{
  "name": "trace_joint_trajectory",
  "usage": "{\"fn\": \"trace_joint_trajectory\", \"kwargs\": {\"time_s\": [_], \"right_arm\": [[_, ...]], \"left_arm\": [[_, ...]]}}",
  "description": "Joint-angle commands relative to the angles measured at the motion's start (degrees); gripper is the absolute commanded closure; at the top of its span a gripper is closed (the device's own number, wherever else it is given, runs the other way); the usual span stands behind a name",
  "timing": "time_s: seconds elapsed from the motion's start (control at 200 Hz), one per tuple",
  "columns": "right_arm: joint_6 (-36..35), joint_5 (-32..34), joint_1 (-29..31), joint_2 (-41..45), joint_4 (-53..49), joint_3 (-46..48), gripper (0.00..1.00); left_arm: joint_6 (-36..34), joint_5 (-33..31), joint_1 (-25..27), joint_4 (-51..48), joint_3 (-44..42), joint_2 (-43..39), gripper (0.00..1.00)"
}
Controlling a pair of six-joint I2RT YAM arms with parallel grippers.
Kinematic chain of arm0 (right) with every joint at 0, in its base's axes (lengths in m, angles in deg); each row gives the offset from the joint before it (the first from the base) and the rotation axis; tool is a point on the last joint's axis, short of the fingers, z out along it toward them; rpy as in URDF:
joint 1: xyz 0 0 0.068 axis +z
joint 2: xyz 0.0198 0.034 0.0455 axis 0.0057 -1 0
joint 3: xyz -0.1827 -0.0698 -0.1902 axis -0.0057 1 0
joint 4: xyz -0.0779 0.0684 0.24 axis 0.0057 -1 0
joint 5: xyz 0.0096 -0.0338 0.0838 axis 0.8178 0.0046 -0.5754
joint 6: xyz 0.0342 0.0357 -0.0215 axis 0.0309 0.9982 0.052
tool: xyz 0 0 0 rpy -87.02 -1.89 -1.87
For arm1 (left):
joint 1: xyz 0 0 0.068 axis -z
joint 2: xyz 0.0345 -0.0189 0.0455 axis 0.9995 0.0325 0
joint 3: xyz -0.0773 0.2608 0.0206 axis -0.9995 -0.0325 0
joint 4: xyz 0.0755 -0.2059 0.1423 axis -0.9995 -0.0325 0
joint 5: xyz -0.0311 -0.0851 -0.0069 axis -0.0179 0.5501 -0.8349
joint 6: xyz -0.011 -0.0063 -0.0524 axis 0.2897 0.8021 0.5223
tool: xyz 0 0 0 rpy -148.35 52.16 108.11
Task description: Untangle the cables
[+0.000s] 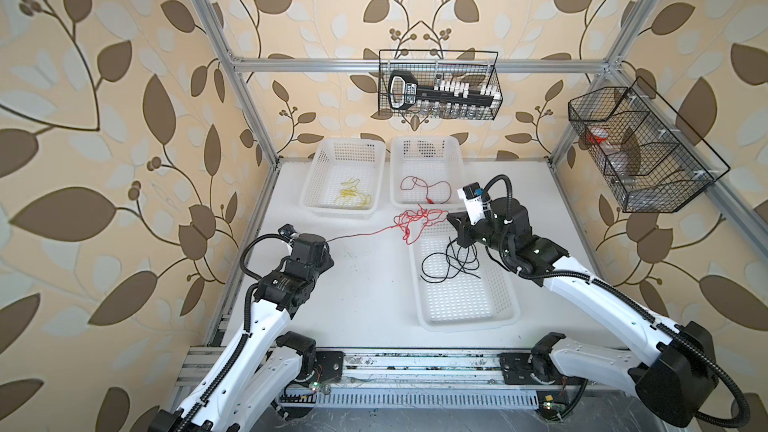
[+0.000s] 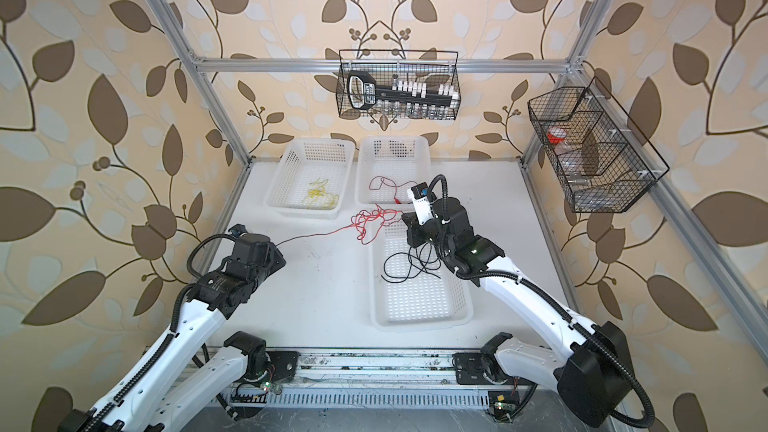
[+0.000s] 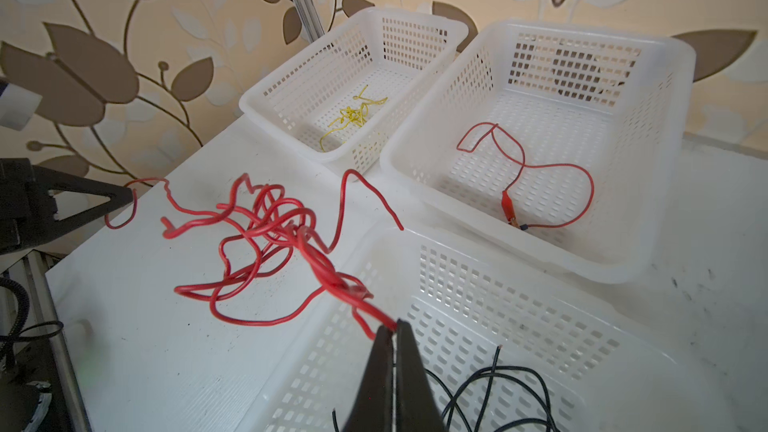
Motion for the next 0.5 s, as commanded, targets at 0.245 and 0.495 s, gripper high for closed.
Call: {"fn": "trace_joint_trajectory", "kwargs": {"time_s": [0.245, 0.495], "right_arm": [[-7.6, -0.1, 11.3, -3.0, 4.3, -3.5, 1.0], [-5.3, -1.2, 16.0, -13.0, 5.9, -8.1, 1.0]], "left_arm": [[1.2, 1.1, -1.4, 2.9, -1.0, -2.7, 1.0], [1.1, 5.2, -1.4, 6.8, -2.1, -4.3, 0.55]]}}
